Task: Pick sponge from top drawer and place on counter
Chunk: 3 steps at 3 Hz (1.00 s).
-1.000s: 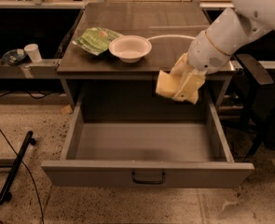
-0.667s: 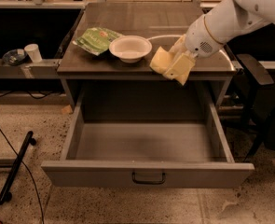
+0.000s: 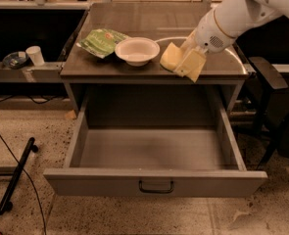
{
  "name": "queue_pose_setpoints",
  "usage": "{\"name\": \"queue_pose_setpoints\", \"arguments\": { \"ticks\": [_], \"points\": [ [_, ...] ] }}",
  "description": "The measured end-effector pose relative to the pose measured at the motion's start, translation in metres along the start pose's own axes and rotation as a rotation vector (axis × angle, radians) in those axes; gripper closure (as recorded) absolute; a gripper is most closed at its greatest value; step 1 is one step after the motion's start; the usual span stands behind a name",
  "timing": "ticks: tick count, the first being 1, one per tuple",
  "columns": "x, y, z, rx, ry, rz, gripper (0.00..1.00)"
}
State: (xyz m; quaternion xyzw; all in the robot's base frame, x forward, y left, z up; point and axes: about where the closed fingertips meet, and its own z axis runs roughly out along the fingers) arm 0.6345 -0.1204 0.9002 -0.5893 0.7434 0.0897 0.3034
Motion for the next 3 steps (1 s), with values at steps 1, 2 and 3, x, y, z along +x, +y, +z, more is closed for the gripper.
{"name": "queue_pose_setpoints", "arguments": {
  "ticks": [1,2,3],
  "points": [
    [0.007,-0.057,-0.024,0.149,0.166,0.058,1.00],
    [0.038,-0.091,-0.034,0.163,0.247,0.142,1.00],
    [0.068,-0.105,-0.024,0.124,0.262,0.244,0.82]
  ]
}}
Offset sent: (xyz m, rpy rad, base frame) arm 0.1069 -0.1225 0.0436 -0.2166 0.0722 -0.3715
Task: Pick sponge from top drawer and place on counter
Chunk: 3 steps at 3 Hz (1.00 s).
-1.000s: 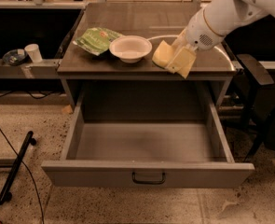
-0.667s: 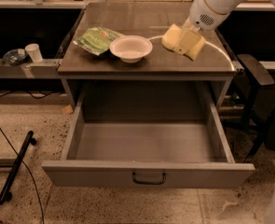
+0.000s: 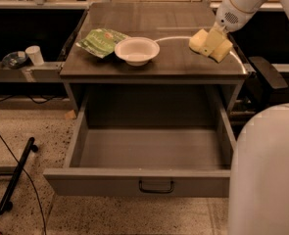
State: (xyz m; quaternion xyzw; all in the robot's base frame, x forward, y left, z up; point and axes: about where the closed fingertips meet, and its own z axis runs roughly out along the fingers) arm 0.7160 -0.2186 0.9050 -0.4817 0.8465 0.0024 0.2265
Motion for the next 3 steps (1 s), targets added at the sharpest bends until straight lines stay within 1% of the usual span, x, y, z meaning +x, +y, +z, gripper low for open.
{"name": "queue_pose_setpoints", "arguments": {
  "ticks": [1,2,3],
  "points": [
    [0.003,-0.008,0.014,-0.028,-0.017,0.035,0.59],
    [-0.006,-0.014,0.019,-0.006,-0.060,0.029,0.35],
    [-0.015,-0.019,0.029,0.018,-0.134,0.039,0.10]
  ]
}}
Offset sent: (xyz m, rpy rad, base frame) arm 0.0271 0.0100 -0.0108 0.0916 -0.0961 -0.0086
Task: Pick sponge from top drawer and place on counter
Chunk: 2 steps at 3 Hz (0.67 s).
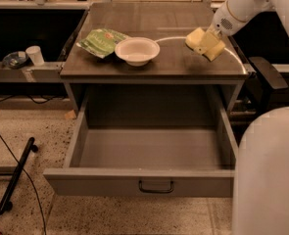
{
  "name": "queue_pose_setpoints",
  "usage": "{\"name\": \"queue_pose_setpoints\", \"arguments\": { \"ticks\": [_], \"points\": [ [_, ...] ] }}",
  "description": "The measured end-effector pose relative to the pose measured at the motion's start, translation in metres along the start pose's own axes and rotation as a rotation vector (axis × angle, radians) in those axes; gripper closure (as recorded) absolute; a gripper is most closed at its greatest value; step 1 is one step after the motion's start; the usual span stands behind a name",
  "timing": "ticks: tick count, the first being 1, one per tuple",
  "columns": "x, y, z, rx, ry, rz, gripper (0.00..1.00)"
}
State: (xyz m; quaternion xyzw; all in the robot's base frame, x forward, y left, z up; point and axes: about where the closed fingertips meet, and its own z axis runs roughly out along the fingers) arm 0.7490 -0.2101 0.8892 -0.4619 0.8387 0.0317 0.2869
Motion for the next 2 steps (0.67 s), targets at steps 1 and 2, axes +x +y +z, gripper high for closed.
{"name": "queue_pose_setpoints", "arguments": {
  "ticks": [1,2],
  "points": [
    [-0.0031,-0.0020,0.0030,0.008,-0.010,-0.001,0.00],
    [-0.0031,-0.0020,0.0030,0.008,-0.010,-0.001,0.00]
  ]
}}
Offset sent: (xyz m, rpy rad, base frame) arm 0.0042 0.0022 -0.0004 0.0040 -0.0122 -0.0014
